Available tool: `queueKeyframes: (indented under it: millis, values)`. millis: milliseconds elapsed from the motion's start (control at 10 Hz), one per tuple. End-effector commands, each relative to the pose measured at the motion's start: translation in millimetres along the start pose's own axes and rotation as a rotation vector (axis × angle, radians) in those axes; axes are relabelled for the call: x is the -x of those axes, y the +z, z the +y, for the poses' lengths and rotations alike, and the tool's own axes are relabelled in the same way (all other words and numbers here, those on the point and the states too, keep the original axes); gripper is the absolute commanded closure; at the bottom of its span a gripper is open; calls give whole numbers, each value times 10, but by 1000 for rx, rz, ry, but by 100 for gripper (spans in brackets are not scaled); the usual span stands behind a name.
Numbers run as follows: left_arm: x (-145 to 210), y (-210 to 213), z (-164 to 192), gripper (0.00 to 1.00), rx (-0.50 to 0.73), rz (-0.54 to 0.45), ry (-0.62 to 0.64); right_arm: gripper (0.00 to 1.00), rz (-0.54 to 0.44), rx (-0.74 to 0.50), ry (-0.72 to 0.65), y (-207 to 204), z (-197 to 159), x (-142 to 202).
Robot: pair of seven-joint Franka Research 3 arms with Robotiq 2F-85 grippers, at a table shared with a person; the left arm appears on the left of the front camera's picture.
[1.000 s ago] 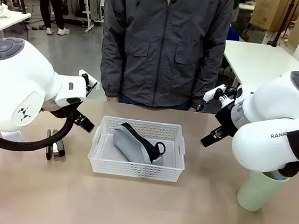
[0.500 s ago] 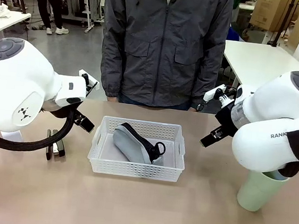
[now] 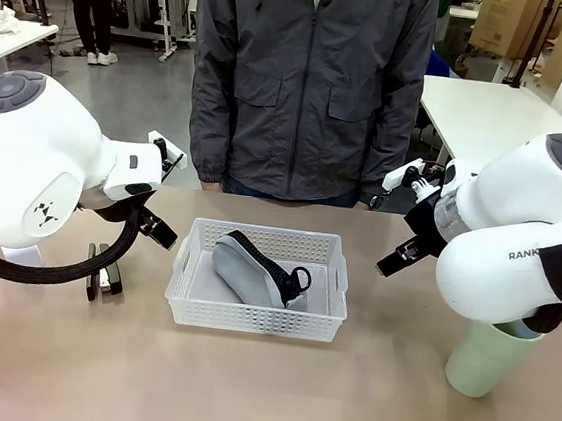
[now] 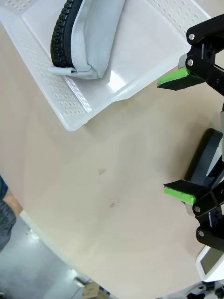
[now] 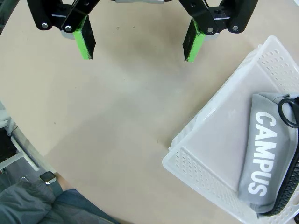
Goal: Efficiently arrange items inside the basket to fit them all.
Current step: Pick up the Digital clock and place it inside the Organizing basket.
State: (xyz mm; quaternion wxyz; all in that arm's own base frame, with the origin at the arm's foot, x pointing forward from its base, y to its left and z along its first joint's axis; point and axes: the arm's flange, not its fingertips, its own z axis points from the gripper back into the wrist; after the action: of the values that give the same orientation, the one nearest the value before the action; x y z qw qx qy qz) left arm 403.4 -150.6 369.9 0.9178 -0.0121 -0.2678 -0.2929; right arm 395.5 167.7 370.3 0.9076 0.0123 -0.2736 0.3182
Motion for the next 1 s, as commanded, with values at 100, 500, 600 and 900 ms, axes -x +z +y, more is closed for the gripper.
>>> queueKeyframes:
  millis: [100, 500, 600, 900]
  values:
    - [-3, 222, 1, 0, -2, -40, 24, 0, -23, -81, -10, 235, 91, -89]
    - [-83, 1491, -83, 0, 284, -32, 233, 0, -37, -397, -457, 1224, 155, -244]
    - [-24, 1826, -6, 0, 370, -87, 269, 0, -58, -557, -469, 1496, 60, -137]
    - [552, 2720, 507, 0, 564, -285, 405, 0, -346, -666, -653, 2399, -506, 643]
